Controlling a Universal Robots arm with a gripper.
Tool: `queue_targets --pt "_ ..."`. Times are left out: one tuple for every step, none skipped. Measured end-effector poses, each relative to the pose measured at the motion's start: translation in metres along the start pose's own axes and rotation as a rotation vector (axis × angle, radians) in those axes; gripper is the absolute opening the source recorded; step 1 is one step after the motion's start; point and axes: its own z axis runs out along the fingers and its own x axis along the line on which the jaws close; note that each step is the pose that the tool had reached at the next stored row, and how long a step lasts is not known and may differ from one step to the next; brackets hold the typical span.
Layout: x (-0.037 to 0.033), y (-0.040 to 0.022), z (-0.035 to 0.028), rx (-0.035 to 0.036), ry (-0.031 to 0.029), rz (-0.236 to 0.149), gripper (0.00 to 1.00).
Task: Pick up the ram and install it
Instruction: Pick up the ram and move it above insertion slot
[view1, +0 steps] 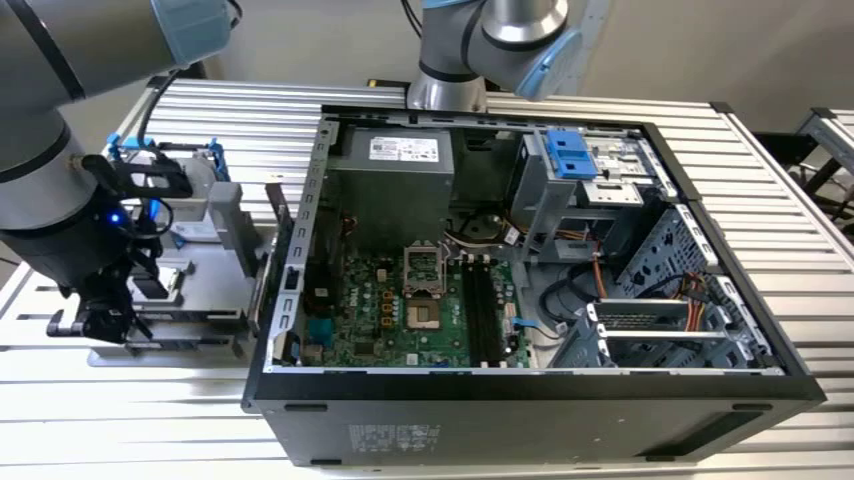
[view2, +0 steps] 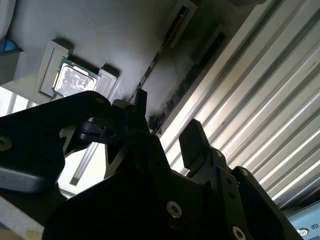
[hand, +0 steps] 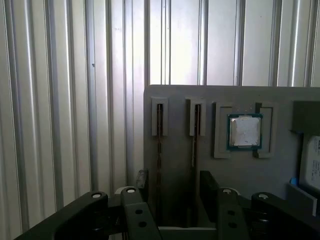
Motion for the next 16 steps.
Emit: queue_targets --pt "0.0008 0.0 0.0008 -0.0005 0.0002 0.0 1.0" --pt "0.0016 -0.0001 0.0017 -0.0011 0.0 0.0 1.0" --pt "0.0022 0.0 0.0025 -0.0017 0.0 0.0 1.0" --pt "0.0027 0.0 0.0033 -0.0026 -0.0001 0.0 1.0" --pt "0.0028 0.0001 0.0041 -0.003 0.0 0.0 1.0" --pt "0.0029 0.0001 0.0047 -0.0032 0.0 0.0 1.0" --pt "0.0029 0.0001 0.0054 -0.0032 0.0 0.001 1.0" --pt "0.003 0.0 0.0063 -0.0032 0.0004 0.003 1.0" --pt "0.0031 0.0 0.0071 -0.0032 0.0007 0.005 1.0" --pt "0.0033 0.0001 0.0078 -0.003 0.001 0.009 1.0" --pt "0.0035 0.0001 0.0085 -0.0029 0.0012 0.013 1.0" --pt "0.0037 0.0001 0.009 -0.0028 0.0013 0.017 1.0" --pt "0.0038 0.0001 0.0093 -0.0027 0.0013 0.019 1.0" --pt "0.0037 0.0 0.0094 -0.0027 0.0013 0.019 1.0" --pt "0.0038 0.0 0.0094 -0.0028 0.0014 0.019 1.0" --pt "0.0038 0.0001 0.0095 -0.0027 0.0014 0.019 1.0"
